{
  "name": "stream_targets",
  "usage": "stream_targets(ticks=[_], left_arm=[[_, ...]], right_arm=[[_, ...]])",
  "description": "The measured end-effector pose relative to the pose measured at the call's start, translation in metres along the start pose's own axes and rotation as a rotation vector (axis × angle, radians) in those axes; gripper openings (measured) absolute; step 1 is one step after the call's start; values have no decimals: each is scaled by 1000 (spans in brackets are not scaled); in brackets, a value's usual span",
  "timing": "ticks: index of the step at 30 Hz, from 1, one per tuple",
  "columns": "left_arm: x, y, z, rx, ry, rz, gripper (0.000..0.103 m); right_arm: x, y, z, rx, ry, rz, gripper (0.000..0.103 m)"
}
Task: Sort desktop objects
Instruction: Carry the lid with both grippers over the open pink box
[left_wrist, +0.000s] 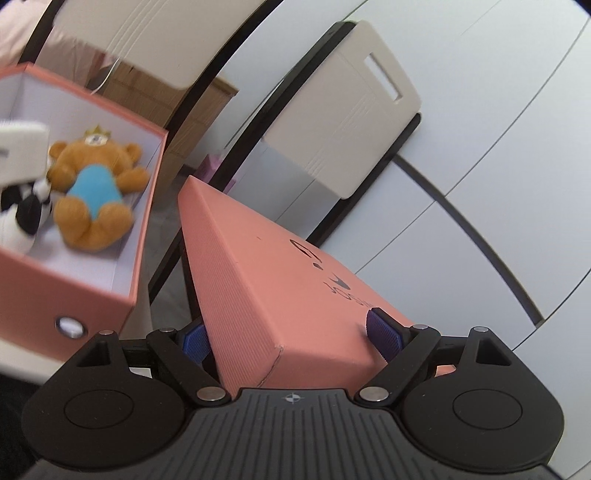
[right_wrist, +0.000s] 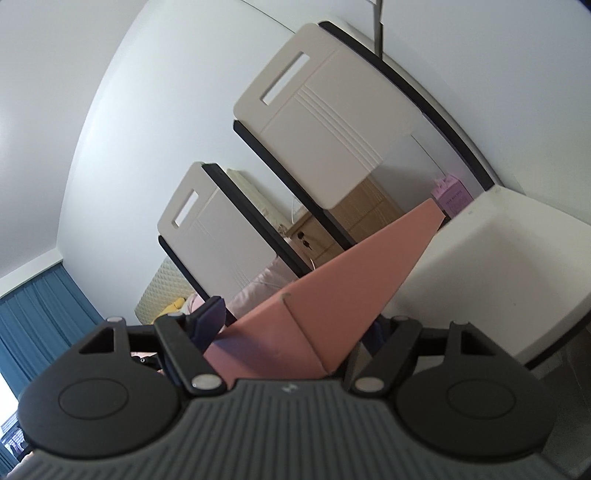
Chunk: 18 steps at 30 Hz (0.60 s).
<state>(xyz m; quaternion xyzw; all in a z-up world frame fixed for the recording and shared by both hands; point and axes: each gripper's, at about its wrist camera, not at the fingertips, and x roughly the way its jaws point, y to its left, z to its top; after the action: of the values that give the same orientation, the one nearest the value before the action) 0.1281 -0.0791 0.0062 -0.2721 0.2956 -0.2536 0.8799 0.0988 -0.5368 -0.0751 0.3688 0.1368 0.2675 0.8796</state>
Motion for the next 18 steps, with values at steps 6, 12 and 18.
stream_targets(ticks=[6,12,18], left_arm=[[-16,3,40,16,-56,-25,89],[-43,35,70,-5,-142,4,88],[-79,80,78,-31,-242,57,88]], right_arm=[[25,27,12,-17,-44,69,76],[83,57,13,-34,-10,156,72],[149,82,-5,-46,87,206,71]])
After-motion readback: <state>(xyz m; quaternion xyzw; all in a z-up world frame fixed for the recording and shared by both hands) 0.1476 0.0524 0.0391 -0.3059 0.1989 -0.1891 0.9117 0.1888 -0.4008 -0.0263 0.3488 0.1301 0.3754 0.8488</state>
